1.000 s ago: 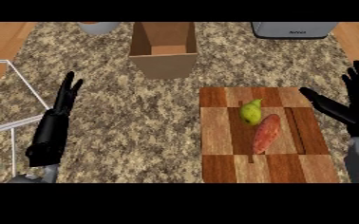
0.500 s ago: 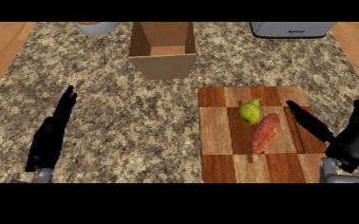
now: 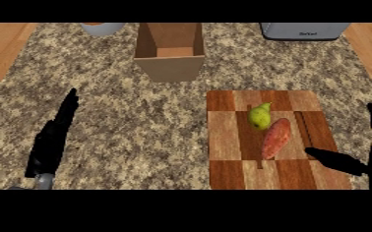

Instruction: Pick the sweet potato from the cutting board and place it in the cardboard box

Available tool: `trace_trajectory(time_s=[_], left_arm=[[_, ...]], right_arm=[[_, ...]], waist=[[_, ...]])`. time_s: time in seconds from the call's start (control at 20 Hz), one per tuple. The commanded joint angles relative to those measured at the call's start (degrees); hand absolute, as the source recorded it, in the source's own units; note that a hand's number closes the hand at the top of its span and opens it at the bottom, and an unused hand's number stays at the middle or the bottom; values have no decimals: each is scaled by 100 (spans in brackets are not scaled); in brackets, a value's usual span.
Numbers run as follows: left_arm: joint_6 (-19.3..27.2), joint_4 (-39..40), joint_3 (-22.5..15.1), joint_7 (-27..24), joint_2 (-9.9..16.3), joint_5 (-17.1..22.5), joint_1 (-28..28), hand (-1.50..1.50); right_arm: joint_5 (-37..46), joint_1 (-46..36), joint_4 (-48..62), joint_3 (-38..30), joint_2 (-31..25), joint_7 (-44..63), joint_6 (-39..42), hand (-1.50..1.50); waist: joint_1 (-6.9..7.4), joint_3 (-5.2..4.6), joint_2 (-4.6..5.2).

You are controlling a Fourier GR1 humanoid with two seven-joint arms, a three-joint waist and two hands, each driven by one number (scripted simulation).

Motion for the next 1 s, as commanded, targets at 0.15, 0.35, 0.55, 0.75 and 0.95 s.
trace_trajectory(time_s=[0.15,0.35,0.55,0.75,0.95], left_arm=[[-142,37,102,-31,97,7,-64,0],[-92,116,-22,145,-166,-104,-281,0],[-264,176,196,-7,-126,-103,-206,0],[-309,197,331,49,-185,-83,-281,0],[-248,-288,181,105,-199,-241,210,0]], right_arm=[[-136,-222,-1149,861,-747,2484,1861,-150],[-162,-1087,-1613,1144,-498,3995,2329,-150],[282,-1466,-1065,1373,121,4334,2263,-150],[407,-1787,-936,1275,252,4758,2511,-150],[536,-1413,-875,1329,389,4693,2520,-150]], waist=[[95,8,7],[88,31,24],[88,43,20],[67,43,15],[74,47,-1]])
